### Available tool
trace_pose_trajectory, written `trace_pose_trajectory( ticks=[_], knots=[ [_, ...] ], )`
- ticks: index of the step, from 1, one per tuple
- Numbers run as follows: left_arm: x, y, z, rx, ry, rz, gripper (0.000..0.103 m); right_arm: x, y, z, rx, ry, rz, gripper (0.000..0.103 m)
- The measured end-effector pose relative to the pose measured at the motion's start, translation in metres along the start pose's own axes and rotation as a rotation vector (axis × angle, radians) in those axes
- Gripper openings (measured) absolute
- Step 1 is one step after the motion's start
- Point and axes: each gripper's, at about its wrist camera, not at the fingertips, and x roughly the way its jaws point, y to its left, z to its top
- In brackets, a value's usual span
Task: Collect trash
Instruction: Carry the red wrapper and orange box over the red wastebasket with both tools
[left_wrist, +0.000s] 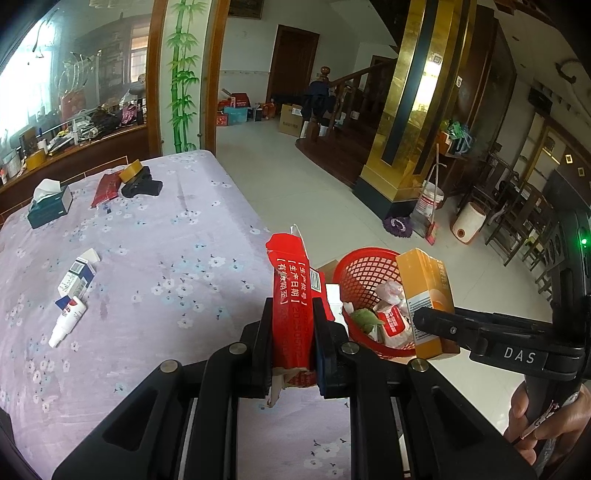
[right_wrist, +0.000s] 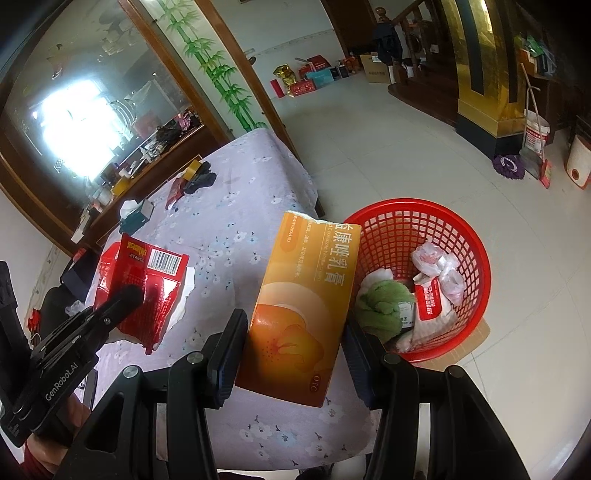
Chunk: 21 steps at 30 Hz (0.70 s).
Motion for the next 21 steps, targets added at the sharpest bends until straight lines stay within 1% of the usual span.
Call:
trace_pose_trajectory(
  ticks=[21],
  knots=[
    [0.015, -0.05, 0.002, 0.067, 0.017, -0.06, 0.016, -0.028, -0.05, -0.004, 0.088, -0.032, -0.048, 0.055]
  ],
)
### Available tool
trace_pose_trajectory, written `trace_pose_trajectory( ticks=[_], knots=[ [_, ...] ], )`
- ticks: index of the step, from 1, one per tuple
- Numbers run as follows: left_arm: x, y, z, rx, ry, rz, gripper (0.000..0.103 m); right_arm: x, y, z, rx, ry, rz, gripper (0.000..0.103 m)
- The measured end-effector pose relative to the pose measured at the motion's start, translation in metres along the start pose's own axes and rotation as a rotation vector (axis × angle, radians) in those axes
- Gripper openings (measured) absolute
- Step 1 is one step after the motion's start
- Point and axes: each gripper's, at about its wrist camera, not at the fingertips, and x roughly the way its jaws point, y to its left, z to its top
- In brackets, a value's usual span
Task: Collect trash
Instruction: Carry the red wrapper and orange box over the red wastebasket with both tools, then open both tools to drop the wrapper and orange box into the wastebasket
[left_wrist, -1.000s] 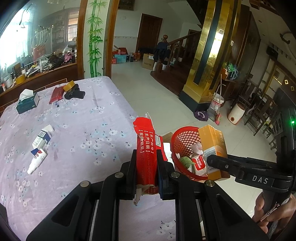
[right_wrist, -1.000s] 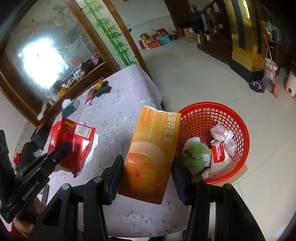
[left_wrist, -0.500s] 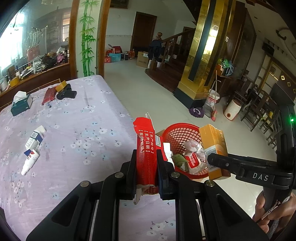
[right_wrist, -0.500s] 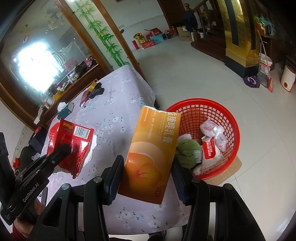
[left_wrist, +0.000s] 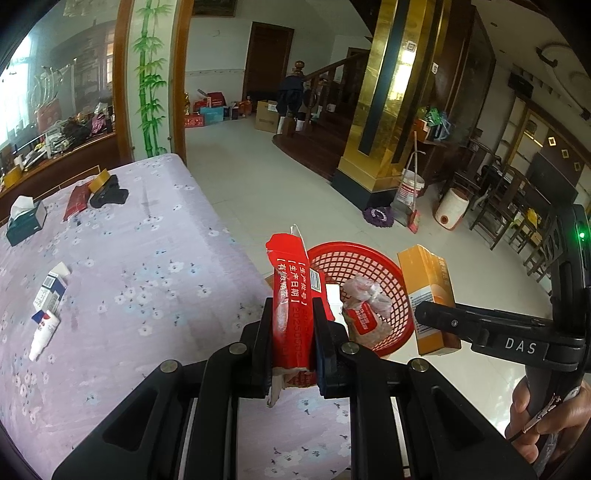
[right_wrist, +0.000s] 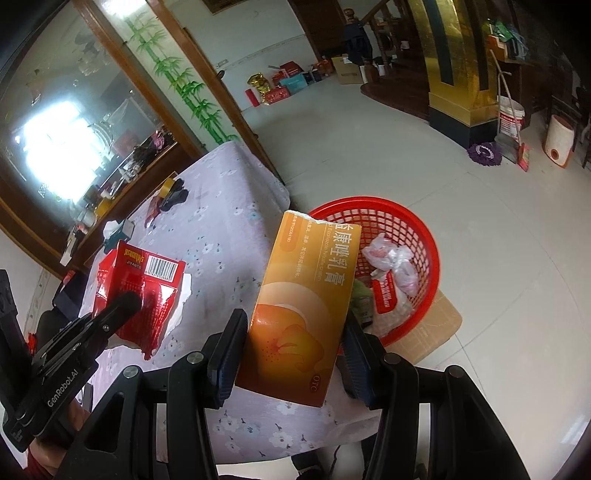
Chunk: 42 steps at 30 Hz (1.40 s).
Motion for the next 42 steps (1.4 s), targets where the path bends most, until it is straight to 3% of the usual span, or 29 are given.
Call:
trace_pose_trajectory(
  ticks=[28, 42],
  knots=[
    [0.029, -0.021, 0.016, 0.027, -0.001, 0.001, 0.016, -0.014, -0.034, 0.011, 0.053, -0.02, -0.011, 0.055],
    [0.068, -0.03, 0.03, 0.046, 0.043, -0.021, 0.016, 0.01, -0.054, 0.045, 0.077, -0.027, 0.011, 0.055]
  ],
)
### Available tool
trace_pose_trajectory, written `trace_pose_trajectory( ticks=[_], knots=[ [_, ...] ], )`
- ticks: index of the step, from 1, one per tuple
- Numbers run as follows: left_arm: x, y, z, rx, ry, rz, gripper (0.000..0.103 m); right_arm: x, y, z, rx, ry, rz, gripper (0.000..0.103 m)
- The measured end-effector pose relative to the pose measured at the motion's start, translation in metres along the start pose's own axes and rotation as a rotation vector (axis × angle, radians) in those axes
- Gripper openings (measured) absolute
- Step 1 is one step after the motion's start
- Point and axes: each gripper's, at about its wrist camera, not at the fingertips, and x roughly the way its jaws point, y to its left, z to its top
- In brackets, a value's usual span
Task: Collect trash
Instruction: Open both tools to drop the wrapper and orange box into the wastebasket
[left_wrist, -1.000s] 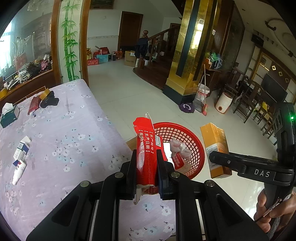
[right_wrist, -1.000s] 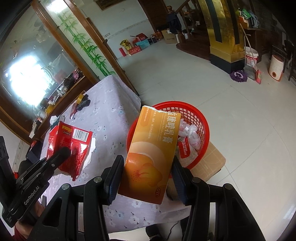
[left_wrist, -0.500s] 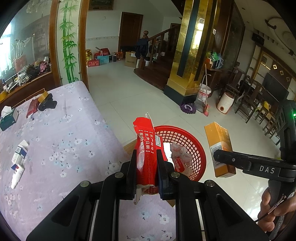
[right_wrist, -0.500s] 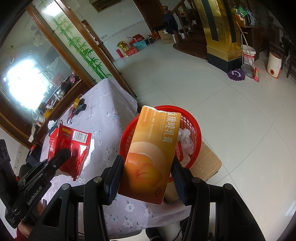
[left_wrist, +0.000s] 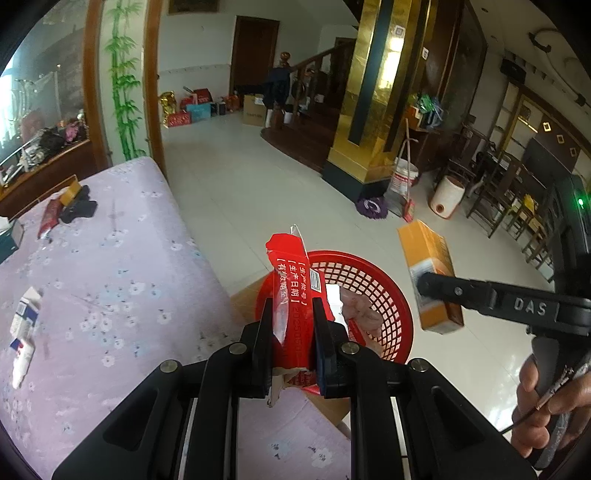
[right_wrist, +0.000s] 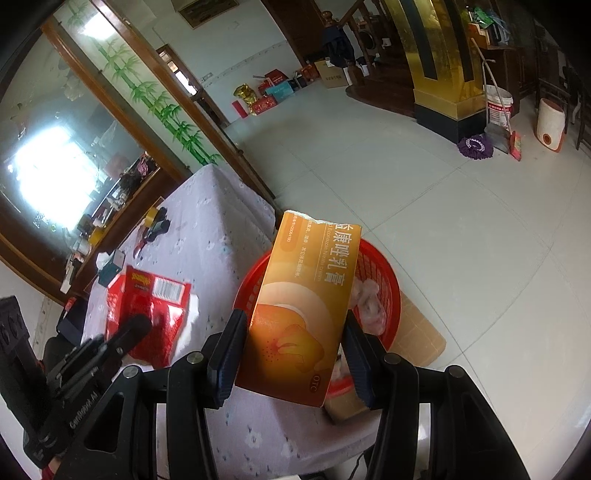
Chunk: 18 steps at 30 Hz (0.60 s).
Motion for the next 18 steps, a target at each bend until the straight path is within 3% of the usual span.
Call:
trace_pose_trajectory(
  ticks=[7, 10, 11, 18],
  knots=[
    [0.033, -0.01, 0.005, 0.032, 0.045, 0.001, 0.019, 0.027, -0.008, 0.019, 0.01, 0.02, -0.013, 0.057],
    [0.041, -0.013, 0.006, 0.032, 0.054, -0.004, 0.048, 0.038, -0.009, 0.027, 0.001, 0.037, -0.017, 0.061],
    [0.04, -0.014, 0.005, 0.032, 0.045, 0.005, 0.049, 0.041, -0.01, 0.028, -0.001, 0.04, -0.02, 0.065],
    [0.031, 0.001, -0.001, -0.037, 0.07, 0.029, 0.049, 0.028, -0.012, 0.028, -0.01, 0.023, 0.0, 0.065]
  ],
)
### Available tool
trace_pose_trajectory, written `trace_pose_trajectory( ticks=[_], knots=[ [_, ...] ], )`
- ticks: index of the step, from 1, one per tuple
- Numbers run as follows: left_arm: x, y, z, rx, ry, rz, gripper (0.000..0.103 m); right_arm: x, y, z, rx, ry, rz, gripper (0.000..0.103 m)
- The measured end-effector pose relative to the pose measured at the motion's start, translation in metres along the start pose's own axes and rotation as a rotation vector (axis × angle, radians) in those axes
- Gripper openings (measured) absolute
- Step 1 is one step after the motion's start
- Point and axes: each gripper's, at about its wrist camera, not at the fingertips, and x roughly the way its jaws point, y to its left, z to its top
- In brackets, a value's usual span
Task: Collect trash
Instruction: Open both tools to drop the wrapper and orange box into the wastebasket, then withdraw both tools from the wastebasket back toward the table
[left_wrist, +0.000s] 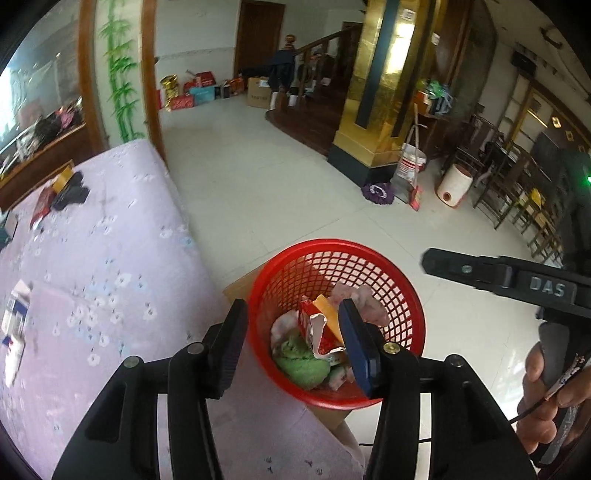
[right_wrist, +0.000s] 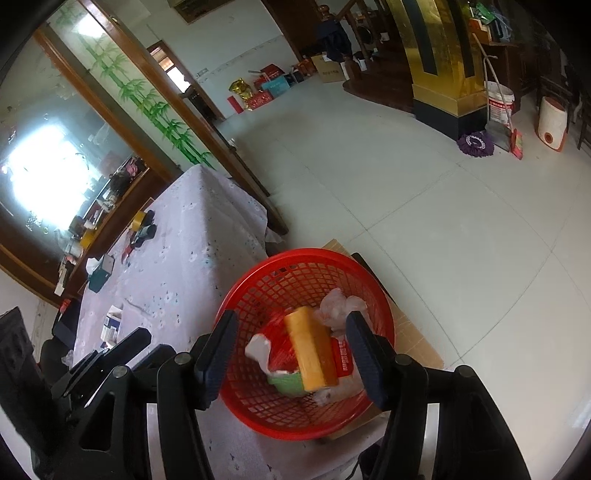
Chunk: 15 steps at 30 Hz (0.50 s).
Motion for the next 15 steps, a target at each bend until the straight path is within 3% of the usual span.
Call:
trace_pose_trajectory(
  ticks=[7, 15],
  knots=[
    [-0.016, 0.015, -0.015, -0.077, 0.016, 0.048, 0.049, -0.005, 0.017, -0.01, -0.067, 0.024, 0.034, 0.065],
    [-0.046, 0.036, -0.045, -0.112, -0.009, 0.183, 0.051, 0.011, 0.051, -0.036, -0.16, 0.108, 0.087, 0.065]
  ],
)
